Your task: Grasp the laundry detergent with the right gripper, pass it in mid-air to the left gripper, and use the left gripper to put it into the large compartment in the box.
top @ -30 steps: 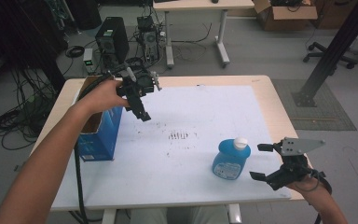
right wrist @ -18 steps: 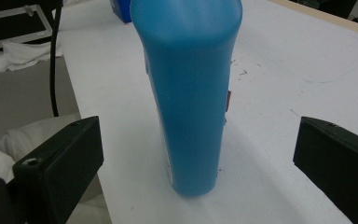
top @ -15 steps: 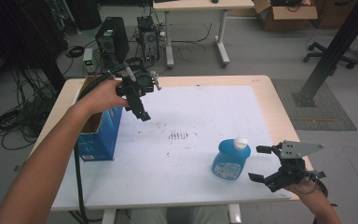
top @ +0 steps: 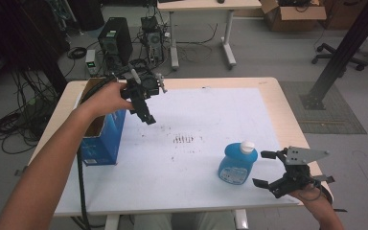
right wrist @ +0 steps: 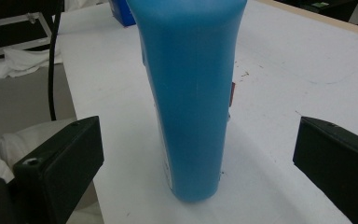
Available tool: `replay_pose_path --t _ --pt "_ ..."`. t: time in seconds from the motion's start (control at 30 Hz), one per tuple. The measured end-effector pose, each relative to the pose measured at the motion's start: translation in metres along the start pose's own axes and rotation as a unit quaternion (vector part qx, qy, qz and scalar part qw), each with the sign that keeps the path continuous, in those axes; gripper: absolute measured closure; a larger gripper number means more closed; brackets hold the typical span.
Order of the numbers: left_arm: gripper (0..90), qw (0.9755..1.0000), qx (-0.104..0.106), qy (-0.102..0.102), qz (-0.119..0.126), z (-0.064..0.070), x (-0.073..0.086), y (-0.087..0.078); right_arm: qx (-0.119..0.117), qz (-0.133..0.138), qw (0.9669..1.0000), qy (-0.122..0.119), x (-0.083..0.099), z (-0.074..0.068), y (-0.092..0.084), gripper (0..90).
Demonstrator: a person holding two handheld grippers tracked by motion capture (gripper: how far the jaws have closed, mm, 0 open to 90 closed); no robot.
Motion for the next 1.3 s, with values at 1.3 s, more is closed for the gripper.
replay_pose_path --t 1.3 --pt "5.8 1.0000 -0.003 -0.001 -0.002 -0.001 0.002 -0.001 -0.028 0.036 0.9989 0.007 -0.001 0.006 0.044 3.5"
Point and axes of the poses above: each handheld gripper's, and its own axes: y roughly forward along the jaws, x roughly out of its underside, z roughly to its right, the point moved 9 cm from there along y, roughly forward along the jaws, and after that the axes turned 11 degrees about -x, right-handed, at the moved point
